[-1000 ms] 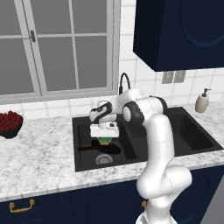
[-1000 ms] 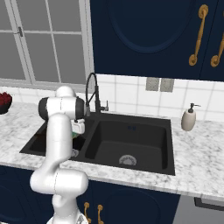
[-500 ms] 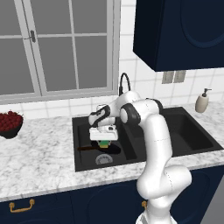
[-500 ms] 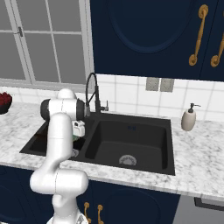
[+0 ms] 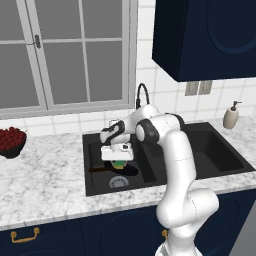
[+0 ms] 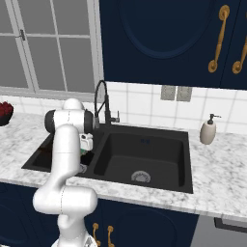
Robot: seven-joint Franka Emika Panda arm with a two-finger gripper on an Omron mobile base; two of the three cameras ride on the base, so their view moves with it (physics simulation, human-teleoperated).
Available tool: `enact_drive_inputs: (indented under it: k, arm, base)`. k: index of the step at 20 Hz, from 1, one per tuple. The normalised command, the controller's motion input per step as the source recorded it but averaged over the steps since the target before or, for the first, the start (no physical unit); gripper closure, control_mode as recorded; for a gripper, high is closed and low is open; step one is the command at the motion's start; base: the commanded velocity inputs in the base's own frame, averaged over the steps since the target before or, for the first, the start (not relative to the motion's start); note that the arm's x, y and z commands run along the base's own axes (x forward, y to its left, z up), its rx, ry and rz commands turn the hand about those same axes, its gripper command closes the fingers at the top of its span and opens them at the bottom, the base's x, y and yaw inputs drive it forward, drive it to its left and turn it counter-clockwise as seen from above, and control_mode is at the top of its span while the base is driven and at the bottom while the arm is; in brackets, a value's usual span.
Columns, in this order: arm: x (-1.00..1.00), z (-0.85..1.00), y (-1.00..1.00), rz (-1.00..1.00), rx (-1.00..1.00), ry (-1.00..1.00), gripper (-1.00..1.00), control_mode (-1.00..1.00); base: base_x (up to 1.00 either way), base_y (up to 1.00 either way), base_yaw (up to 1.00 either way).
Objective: Pick the pan and sponge and place them into the sink. Then turn on the water.
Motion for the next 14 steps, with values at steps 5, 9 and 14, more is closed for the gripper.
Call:
enact_drive_inputs:
  k: [5,9,14]
  arm:
    - [0.0,0.0,0.0,0.0,0.0,0.0,-1.0,-1.0]
    - [0.0,0.01,0.0,0.0,0.0,0.0,-1.0,-1.0]
    - [-0.09,0.27,0.0,-0.01,0.0,0.0,-1.0,-1.0]
  base:
    - [0.0,0.0,0.0]
    - [0.0,0.0,0.0]
    - [0.0,0.0,0.0]
